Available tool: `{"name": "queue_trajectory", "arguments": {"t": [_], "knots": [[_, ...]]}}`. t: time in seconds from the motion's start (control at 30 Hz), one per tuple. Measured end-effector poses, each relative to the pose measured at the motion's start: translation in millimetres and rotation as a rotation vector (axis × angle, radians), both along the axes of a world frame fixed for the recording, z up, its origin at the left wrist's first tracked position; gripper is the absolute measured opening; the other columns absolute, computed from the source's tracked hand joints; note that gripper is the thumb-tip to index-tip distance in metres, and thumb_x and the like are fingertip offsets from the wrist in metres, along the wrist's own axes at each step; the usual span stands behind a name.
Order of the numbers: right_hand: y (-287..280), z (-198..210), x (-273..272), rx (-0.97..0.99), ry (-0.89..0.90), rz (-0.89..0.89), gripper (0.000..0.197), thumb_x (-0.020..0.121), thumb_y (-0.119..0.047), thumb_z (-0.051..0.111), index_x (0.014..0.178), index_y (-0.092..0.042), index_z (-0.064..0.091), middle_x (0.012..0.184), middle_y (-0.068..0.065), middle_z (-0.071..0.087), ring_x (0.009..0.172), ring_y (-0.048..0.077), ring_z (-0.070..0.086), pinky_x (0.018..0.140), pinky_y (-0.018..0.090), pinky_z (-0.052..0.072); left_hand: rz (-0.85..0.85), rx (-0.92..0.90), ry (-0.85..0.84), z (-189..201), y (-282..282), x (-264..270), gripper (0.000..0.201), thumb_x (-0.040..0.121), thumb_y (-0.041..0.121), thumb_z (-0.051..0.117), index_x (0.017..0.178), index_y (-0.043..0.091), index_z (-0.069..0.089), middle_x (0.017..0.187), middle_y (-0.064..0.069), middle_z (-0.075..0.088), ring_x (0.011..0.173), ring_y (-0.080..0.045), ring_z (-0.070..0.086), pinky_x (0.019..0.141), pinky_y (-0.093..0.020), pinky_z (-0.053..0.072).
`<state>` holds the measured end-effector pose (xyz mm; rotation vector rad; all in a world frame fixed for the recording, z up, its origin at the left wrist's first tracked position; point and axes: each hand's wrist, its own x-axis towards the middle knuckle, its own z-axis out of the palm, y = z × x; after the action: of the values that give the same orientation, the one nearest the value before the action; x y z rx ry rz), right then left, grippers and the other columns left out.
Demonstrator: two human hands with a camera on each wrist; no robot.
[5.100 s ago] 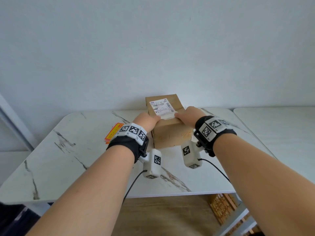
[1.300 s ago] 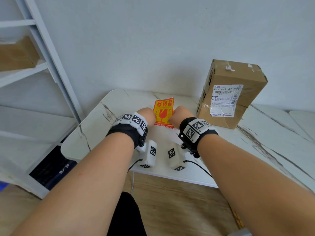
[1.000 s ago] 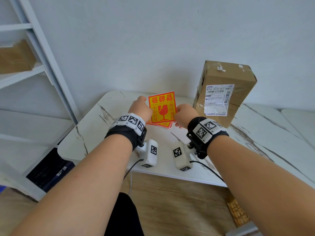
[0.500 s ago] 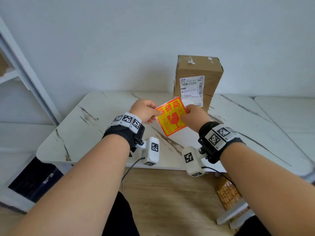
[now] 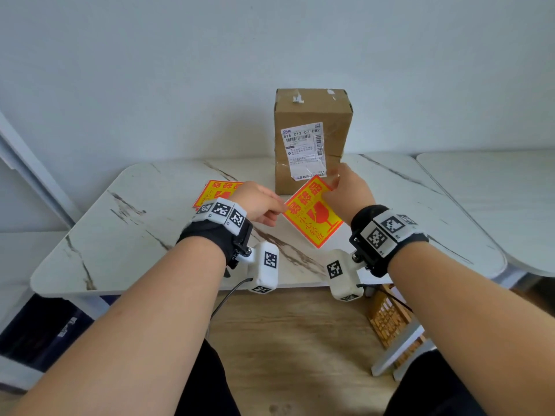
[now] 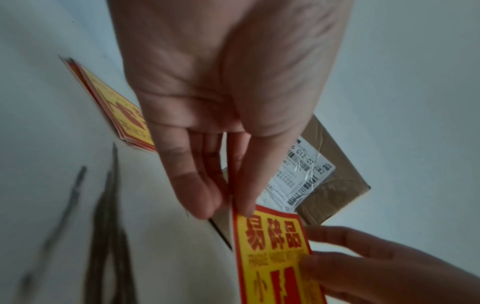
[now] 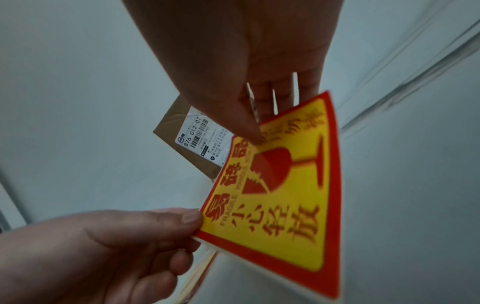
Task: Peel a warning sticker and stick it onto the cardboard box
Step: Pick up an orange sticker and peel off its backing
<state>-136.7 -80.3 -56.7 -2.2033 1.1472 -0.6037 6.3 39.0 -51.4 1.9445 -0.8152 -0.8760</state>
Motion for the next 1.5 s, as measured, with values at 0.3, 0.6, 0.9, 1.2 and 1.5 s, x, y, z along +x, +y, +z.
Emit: {"name": "queue_trajectory", "arguments": {"t": [0.3, 0.6, 0.9, 1.2, 1.5], "knots": [[12, -12, -1, -0.021, 0.053, 0.144, 0.018, 0.083, -0.007, 0.063, 0.097, -0.016, 0.068, 0.095, 0.0, 0.068, 0.081, 0.016, 0.062, 0.064, 0.024, 0.046, 0.119, -0.016, 0.198, -9, -2, -11, 0.032, 0.084, 0.004, 0.072, 0.111, -0.012, 0.064, 0.077, -0.016, 0.064, 0.065, -0.022, 0.064, 0.063, -0.029, 0.061], [13, -20, 0, 0.011, 0.104, 0.259, 0.016, 0.08, -0.021, 0.073, 0.094, -0.013, 0.072, 0.091, -0.003, 0.065, 0.088, 0.015, 0.061, 0.076, 0.028, 0.048, 0.077, -0.005, 0.23, -12, -1, -12, 0.011, 0.092, 0.009, 0.063, 0.088, -0.002, 0.064, 0.074, -0.011, 0.059, 0.062, -0.018, 0.058, 0.06, -0.025, 0.058], [12, -21, 3, 0.034, 0.06, 0.287, 0.017, 0.078, -0.028, 0.076, 0.088, -0.016, 0.072, 0.091, -0.002, 0.069, 0.086, 0.014, 0.064, 0.066, 0.022, 0.045, 0.005, -0.019, 0.213, -12, -4, -12, 0.01, 0.093, 0.007, 0.059, 0.089, -0.001, 0.065, 0.073, -0.01, 0.059, 0.063, -0.019, 0.058, 0.061, -0.026, 0.057], [12, -19, 2, 0.017, 0.042, 0.301, 0.012, 0.077, -0.026, 0.076, 0.087, -0.019, 0.075, 0.089, -0.003, 0.072, 0.088, 0.015, 0.067, 0.081, 0.03, 0.053, -0.081, -0.037, 0.096, -16, -12, -7, 0.012, 0.092, 0.012, 0.063, 0.081, 0.008, 0.067, 0.073, -0.005, 0.065, 0.062, -0.015, 0.059, 0.068, -0.026, 0.052], [13, -15, 1, 0.057, 0.039, 0.296, 0.012, 0.082, -0.024, 0.071, 0.091, -0.02, 0.078, 0.083, -0.004, 0.069, 0.079, 0.01, 0.062, 0.063, 0.015, 0.044, -0.138, 0.054, -0.193, -13, -15, -9, 0.017, 0.094, 0.025, 0.057, 0.094, 0.014, 0.071, 0.073, 0.008, 0.065, 0.062, -0.005, 0.055, 0.055, -0.017, 0.042]]}}
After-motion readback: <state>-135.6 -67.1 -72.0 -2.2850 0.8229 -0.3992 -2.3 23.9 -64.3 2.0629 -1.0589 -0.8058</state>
